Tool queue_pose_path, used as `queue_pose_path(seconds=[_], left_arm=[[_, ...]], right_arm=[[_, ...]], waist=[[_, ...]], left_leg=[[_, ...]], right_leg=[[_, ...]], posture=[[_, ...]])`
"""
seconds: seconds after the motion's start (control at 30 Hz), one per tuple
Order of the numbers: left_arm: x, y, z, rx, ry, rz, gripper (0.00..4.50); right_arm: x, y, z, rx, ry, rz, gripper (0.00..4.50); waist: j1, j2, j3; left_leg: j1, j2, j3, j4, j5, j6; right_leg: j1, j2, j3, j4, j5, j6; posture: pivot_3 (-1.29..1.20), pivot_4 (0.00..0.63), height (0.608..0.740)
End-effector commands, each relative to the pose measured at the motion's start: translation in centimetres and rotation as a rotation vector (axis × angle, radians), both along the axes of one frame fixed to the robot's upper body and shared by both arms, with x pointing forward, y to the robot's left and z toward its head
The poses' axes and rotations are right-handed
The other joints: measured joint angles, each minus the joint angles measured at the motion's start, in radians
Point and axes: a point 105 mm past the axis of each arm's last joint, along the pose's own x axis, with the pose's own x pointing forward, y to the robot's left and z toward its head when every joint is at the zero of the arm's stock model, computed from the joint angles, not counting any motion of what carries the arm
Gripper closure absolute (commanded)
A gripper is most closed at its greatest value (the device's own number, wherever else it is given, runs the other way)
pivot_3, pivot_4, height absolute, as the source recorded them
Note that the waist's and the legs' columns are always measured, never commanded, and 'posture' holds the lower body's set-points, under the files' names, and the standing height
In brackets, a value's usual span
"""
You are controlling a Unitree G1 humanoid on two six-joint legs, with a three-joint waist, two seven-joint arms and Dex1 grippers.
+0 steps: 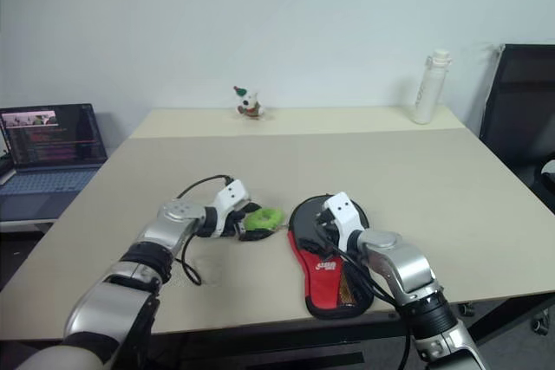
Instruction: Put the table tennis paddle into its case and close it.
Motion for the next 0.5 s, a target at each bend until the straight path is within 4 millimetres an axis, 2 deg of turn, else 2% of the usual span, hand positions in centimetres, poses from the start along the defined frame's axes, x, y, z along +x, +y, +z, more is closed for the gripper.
queue_pose_path(seconds=[0.03, 0.4, 0.5], left_arm=[[0.1, 1.7, 0.3, 0.020, -0.019, 0.046, 0.03], [-1.1, 2.1, -2.9, 0.072, 0.065, 0.044, 0.03], [-1.2, 1.9, -3.5, 0.070, 0.079, 0.051, 0.66]], right_arm=[[0.1, 0.0, 1.5, 0.023, -0.057, -0.001, 0.00], [0.3, 0.1, 1.6, 0.015, -0.067, 0.001, 0.00], [0.5, -0.1, 1.7, 0.002, -0.078, -0.006, 0.00]], waist=[[-0.001, 0.000, 0.000], [-0.002, 0.000, 0.000], [-0.002, 0.000, -0.001]], left_leg=[[0.000, 0.000, 0.000, 0.000, 0.000, 0.000], [0.001, 0.000, 0.000, 0.000, 0.000, 0.000], [0.001, 0.000, 0.000, 0.000, 0.000, 0.000]], right_leg=[[0.000, 0.000, 0.000, 0.000, 0.000, 0.000], [0.001, 0.000, 0.000, 0.000, 0.000, 0.000], [0.001, 0.000, 0.000, 0.000, 0.000, 0.000]], posture=[[0.00, 0.150, 0.740], [0.00, 0.150, 0.740], [0.00, 0.150, 0.740]])
